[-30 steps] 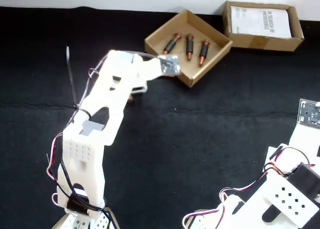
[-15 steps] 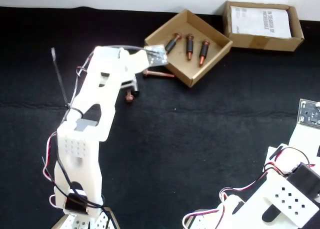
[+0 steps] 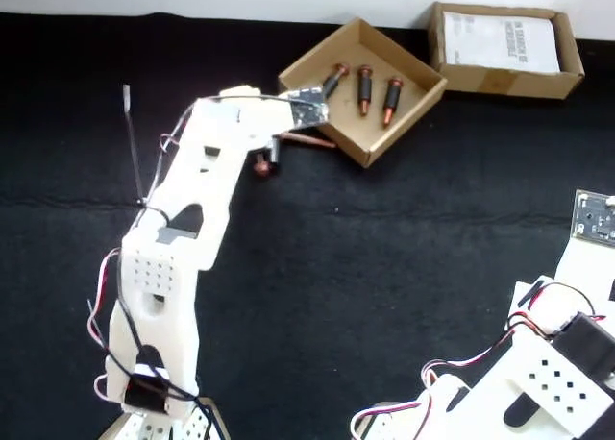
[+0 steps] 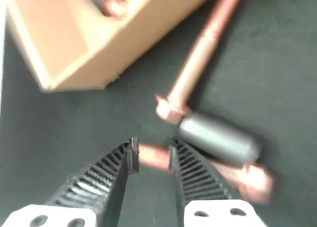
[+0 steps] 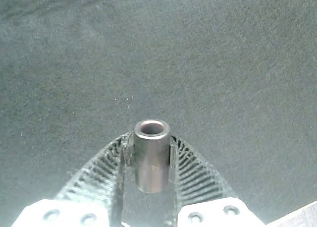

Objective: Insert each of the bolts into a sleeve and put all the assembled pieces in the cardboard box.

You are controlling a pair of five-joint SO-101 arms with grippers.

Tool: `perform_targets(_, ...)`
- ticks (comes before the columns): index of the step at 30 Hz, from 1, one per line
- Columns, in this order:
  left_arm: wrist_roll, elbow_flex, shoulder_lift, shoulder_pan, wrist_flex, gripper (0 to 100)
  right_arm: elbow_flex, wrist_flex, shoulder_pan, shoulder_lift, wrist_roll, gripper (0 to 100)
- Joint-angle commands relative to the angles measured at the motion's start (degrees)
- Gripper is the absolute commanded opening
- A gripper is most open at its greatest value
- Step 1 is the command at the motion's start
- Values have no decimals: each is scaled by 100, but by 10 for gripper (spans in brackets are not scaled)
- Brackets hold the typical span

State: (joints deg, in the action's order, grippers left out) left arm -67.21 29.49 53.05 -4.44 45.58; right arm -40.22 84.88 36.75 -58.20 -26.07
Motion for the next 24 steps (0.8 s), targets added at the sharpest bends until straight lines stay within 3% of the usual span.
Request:
perform_targets(1, -185, -31, 189, -13, -53, 111, 13, -75, 31, -66, -70, 7)
perform_targets(13, -396, -22, 22, 488, 457, 107, 13, -242, 31, -57, -70, 7)
perform_targets(16, -97, 92, -215, 760, 492, 40, 13, -242, -4, -57, -70, 7)
perform_targets(19, 1152, 312, -409, 1015, 519, 14, 40, -242, -215, -101, -62, 7)
perform_targets(24, 4642, 769, -778, 1393, 1319, 8, 22, -233, -462, -57, -53, 7)
